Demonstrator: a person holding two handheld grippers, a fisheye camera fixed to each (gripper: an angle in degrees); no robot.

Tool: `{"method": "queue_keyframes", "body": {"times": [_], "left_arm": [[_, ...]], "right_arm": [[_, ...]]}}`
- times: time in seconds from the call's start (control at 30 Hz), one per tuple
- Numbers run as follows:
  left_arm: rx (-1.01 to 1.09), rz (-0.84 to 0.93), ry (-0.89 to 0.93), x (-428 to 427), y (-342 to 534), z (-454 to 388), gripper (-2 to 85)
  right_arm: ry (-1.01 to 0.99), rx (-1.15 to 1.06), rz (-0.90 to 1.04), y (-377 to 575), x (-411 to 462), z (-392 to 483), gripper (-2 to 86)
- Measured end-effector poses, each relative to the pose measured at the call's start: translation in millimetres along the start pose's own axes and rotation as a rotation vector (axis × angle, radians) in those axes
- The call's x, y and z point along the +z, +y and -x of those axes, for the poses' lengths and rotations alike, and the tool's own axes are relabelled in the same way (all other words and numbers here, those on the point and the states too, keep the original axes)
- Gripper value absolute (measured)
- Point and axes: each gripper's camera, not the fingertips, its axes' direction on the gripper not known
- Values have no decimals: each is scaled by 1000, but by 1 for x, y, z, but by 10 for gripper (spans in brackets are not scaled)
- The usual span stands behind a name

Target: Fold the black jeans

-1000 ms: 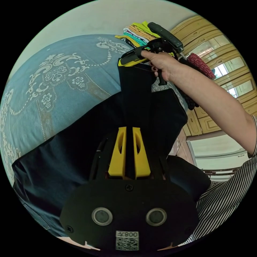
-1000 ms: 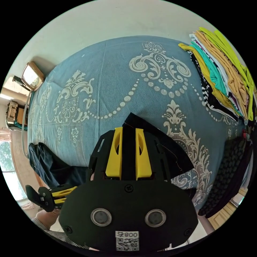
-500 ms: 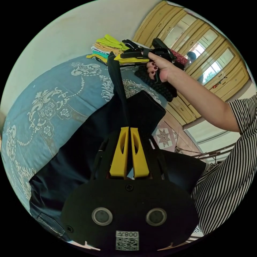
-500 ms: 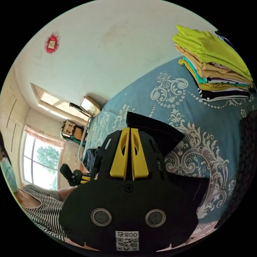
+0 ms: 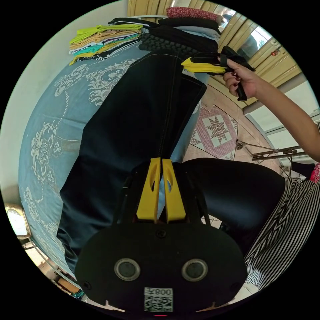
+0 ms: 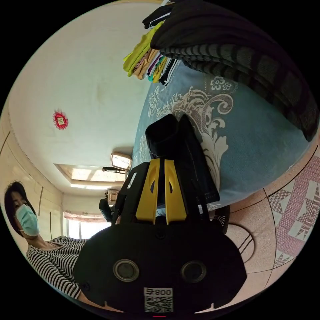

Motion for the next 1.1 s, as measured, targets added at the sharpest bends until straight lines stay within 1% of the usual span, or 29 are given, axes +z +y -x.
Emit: {"method": "queue_keyframes", "body": {"times": [0.13,0.2,0.27,0.4,0.47,0.57,0.63,0.73,0.87,0.97,1.03,1.1], "left_arm": [[14,34,-21,-24,-30,-13,10],[24,41,-22,-36,-40,-17,12],[-8,27,-4,-56,-52,-18,13],[-35,-93,91,-95,-74,-9,21],[-56,-165,135,-116,-100,5,37],[-100,-199,190,-127,-143,31,63],[-135,-180,217,-126,-171,48,68],[-174,-124,209,-119,-214,68,71],[-182,-42,152,-111,-260,78,68],[-161,29,124,-103,-278,77,50],[-133,25,109,-108,-281,77,33],[-113,10,131,-115,-282,78,19]], "right_arm": [[-113,33,-32,19,-38,-33,72],[-125,33,-34,25,-52,-39,84],[-121,46,-35,33,-66,-47,90],[-90,78,-11,44,-82,-57,84],[-62,80,9,50,-91,-58,70],[-25,84,20,58,-102,-59,52],[-23,93,19,65,-109,-61,43],[-35,100,17,76,-121,-62,32],[-38,103,3,90,-136,-58,23],[-38,101,-2,99,-144,-54,19],[-36,105,1,103,-147,-53,17],[-33,104,-2,108,-150,-49,15]]}}
